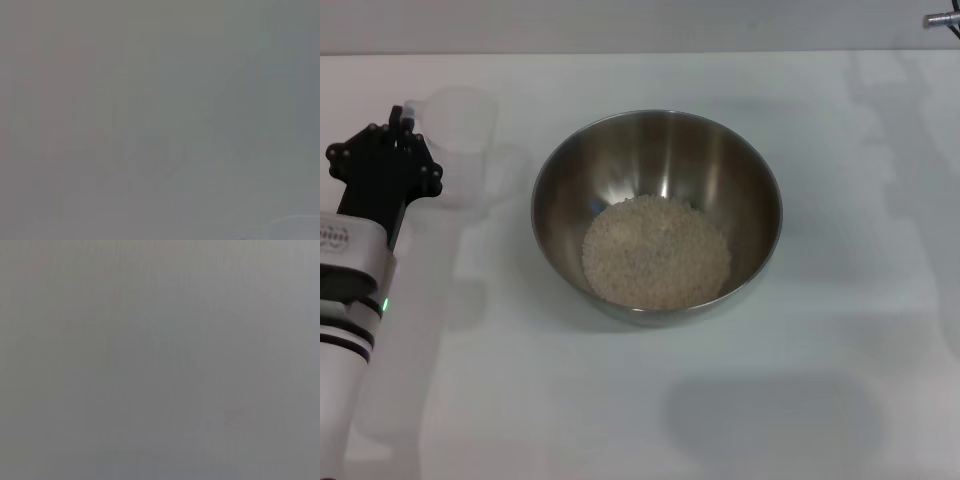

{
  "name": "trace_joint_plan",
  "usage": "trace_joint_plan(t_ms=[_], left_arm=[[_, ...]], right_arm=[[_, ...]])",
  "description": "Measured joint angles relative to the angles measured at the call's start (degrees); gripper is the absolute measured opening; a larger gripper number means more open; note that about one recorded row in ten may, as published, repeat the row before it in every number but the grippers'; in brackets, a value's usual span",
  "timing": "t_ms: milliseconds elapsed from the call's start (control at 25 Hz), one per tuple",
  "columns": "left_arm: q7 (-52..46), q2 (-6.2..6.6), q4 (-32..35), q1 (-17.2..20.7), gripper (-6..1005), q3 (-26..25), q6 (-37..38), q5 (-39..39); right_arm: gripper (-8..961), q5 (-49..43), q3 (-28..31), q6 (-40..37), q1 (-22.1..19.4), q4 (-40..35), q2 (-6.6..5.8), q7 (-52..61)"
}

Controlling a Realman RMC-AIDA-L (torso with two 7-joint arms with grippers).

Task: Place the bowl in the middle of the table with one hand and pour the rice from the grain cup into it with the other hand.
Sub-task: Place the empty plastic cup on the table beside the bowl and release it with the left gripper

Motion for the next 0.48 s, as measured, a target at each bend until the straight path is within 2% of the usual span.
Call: trace_joint_plan(t_ms=[280, 480], left_arm=[[-8.93, 0.1, 0.24, -0.26, 75, -4.6, -6.98, -0.07], [-10.86, 0.17, 0.51, -0.65, 77, -5.93, -9.71, -0.09]], right_arm=[[602, 0.0, 0.17, 0.6, 0.27, -0.03, -0.07, -0.02], [602, 0.0, 0.25, 0.61, 0.27, 0.0, -0.09, -0.04]])
